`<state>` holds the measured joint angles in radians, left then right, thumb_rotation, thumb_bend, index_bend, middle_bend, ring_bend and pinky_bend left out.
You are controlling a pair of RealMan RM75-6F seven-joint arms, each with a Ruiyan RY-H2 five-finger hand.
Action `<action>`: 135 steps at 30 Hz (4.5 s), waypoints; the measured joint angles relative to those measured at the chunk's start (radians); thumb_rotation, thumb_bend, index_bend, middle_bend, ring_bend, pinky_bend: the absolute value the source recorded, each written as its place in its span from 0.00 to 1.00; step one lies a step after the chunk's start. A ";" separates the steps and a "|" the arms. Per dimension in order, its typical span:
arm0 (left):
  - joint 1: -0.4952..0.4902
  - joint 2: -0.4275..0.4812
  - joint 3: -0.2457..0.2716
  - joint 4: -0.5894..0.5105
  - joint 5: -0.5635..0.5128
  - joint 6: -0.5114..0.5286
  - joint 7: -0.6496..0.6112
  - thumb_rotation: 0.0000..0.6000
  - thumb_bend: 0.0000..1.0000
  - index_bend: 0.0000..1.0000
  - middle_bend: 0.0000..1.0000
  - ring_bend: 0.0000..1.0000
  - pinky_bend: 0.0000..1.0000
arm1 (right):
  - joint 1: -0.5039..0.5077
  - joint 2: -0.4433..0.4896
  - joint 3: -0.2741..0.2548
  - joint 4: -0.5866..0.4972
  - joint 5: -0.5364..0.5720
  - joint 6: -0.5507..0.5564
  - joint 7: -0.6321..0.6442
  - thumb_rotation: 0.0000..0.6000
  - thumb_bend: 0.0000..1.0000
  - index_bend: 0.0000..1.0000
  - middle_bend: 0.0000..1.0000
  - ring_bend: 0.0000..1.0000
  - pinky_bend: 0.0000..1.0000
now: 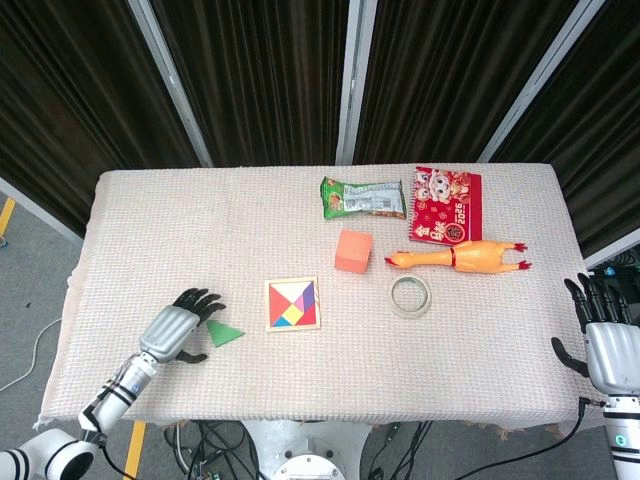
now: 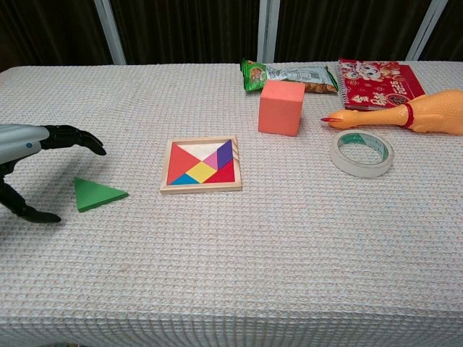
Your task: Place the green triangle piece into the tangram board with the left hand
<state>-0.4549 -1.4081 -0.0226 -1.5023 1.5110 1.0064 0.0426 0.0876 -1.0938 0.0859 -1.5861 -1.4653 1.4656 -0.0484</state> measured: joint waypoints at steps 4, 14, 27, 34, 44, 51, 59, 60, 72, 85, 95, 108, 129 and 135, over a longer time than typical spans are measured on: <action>-0.010 -0.010 0.000 0.009 -0.010 -0.007 -0.011 1.00 0.13 0.20 0.10 0.00 0.07 | 0.000 -0.001 -0.001 -0.001 0.002 -0.002 -0.005 1.00 0.20 0.00 0.00 0.00 0.00; -0.040 -0.038 0.000 0.029 -0.019 -0.022 -0.041 1.00 0.18 0.26 0.10 0.00 0.07 | 0.001 0.000 -0.001 -0.004 0.007 -0.005 -0.008 1.00 0.20 0.00 0.00 0.00 0.00; -0.061 -0.063 -0.002 0.050 -0.072 -0.050 -0.018 1.00 0.20 0.28 0.10 0.00 0.07 | -0.001 0.001 0.001 0.005 0.012 -0.005 0.006 1.00 0.20 0.00 0.00 0.00 0.00; -0.060 -0.066 0.002 0.050 -0.085 -0.039 -0.001 1.00 0.20 0.30 0.10 0.00 0.07 | 0.000 -0.002 0.001 0.010 0.015 -0.009 0.007 1.00 0.20 0.00 0.00 0.00 0.00; -0.061 -0.042 0.010 0.030 -0.086 -0.032 0.012 1.00 0.20 0.31 0.10 0.00 0.07 | 0.000 -0.005 0.002 0.010 0.019 -0.011 0.005 1.00 0.20 0.00 0.00 0.00 0.00; -0.062 -0.021 0.020 0.020 -0.088 -0.035 0.014 1.00 0.21 0.32 0.10 0.00 0.07 | 0.001 -0.008 0.002 0.011 0.020 -0.012 0.001 1.00 0.20 0.00 0.00 0.00 0.00; -0.070 -0.031 0.021 0.031 -0.087 -0.039 0.013 1.00 0.22 0.32 0.10 0.00 0.07 | 0.002 -0.008 0.002 0.009 0.021 -0.013 -0.002 1.00 0.20 0.00 0.00 0.00 0.00; -0.071 -0.033 0.020 0.033 -0.087 -0.038 0.016 1.00 0.22 0.32 0.10 0.00 0.07 | 0.002 -0.008 0.002 0.009 0.022 -0.014 -0.002 1.00 0.20 0.00 0.00 0.00 0.00; -0.074 -0.041 0.019 0.041 -0.095 -0.032 0.029 1.00 0.22 0.41 0.11 0.00 0.07 | 0.003 -0.011 0.002 0.014 0.027 -0.021 0.000 1.00 0.20 0.00 0.00 0.00 0.00; -0.074 -0.041 0.017 0.037 -0.096 -0.023 0.017 1.00 0.22 0.48 0.12 0.00 0.07 | 0.004 -0.011 0.001 0.014 0.029 -0.024 0.000 1.00 0.21 0.00 0.00 0.00 0.00; -0.092 -0.030 -0.013 0.006 -0.134 -0.052 -0.024 1.00 0.22 0.48 0.12 0.00 0.07 | 0.002 -0.006 0.005 0.009 0.026 -0.013 0.004 1.00 0.20 0.00 0.00 0.00 0.00; -0.148 -0.024 -0.108 -0.102 -0.362 -0.082 0.131 1.00 0.22 0.50 0.13 0.00 0.06 | 0.005 0.010 0.013 -0.008 0.024 -0.010 0.015 1.00 0.20 0.00 0.00 0.00 0.00; -0.296 -0.188 -0.237 -0.227 -0.883 0.120 0.526 1.00 0.28 0.53 0.15 0.00 0.05 | -0.001 0.019 0.014 -0.006 0.020 0.002 0.045 1.00 0.21 0.00 0.00 0.00 0.00; -0.338 -0.260 -0.266 -0.206 -0.952 0.167 0.562 1.00 0.28 0.53 0.16 0.00 0.05 | -0.002 0.018 0.015 0.000 0.023 0.003 0.053 1.00 0.21 0.00 0.00 0.00 0.00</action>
<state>-0.7928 -1.6684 -0.2889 -1.7088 0.5589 1.1729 0.6049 0.0854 -1.0758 0.1013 -1.5860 -1.4425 1.4681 0.0044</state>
